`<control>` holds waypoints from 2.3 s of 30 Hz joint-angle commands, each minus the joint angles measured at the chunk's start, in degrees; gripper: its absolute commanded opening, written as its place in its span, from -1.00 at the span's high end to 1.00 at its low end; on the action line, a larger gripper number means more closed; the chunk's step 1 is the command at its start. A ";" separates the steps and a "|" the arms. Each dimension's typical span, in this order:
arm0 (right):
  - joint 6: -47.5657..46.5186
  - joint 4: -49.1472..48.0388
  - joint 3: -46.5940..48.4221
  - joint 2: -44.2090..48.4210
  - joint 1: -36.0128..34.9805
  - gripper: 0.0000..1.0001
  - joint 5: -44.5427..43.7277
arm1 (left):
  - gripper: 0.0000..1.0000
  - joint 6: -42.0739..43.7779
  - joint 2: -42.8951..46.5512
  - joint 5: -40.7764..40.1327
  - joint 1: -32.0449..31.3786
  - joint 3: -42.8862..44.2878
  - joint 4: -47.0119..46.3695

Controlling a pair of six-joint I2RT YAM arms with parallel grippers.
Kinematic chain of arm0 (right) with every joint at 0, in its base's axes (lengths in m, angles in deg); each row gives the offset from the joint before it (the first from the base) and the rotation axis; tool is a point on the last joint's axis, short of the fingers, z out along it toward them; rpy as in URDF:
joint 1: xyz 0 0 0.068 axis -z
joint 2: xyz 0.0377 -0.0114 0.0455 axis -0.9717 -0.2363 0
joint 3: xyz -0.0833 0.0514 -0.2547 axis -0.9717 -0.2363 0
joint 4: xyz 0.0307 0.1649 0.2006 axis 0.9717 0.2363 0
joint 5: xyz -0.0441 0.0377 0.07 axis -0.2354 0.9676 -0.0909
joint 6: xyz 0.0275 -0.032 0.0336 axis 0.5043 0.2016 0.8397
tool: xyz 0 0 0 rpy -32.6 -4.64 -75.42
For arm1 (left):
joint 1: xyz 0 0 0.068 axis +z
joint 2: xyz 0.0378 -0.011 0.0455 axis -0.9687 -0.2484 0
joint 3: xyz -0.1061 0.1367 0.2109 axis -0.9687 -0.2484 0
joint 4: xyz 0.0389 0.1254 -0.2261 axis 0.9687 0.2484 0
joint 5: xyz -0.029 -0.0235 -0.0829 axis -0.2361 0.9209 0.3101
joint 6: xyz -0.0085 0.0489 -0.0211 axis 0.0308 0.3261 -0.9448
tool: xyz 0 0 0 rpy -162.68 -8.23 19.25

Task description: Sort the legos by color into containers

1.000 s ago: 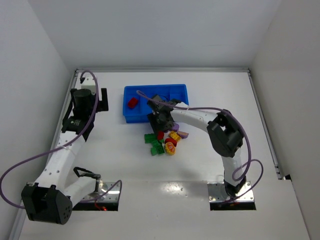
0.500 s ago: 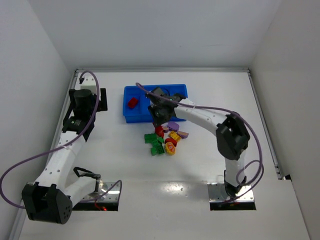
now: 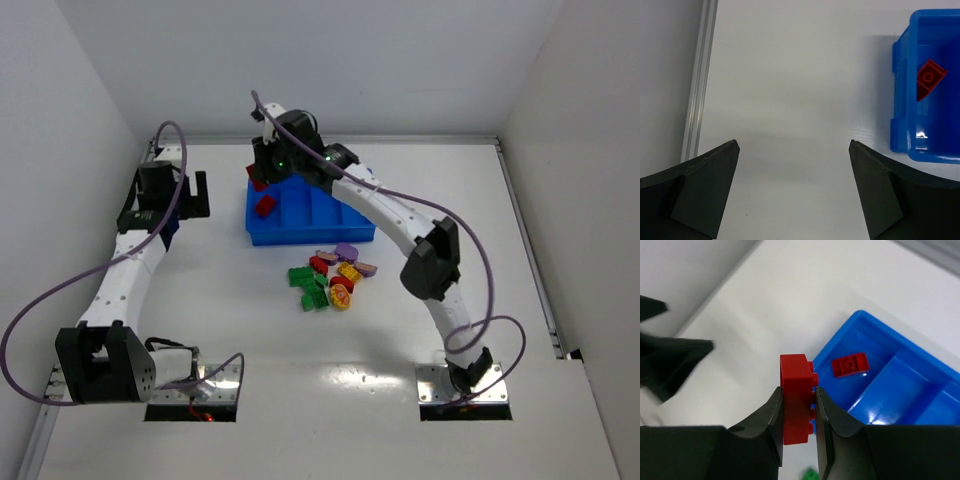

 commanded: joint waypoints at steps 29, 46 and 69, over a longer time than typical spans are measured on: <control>-9.82 -7.20 -10.33 8.12 7.15 -0.75 2.63 | -0.95 17.24 3.31 35.16 -5.21 1.51 1.95; -16.15 9.41 -45.75 41.73 31.06 -0.83 -2.42 | -0.57 41.22 -25.59 46.33 -27.11 19.70 20.40; -15.62 11.08 -52.80 46.22 45.22 -0.88 7.25 | -0.17 48.71 -35.45 38.50 -34.32 16.01 13.99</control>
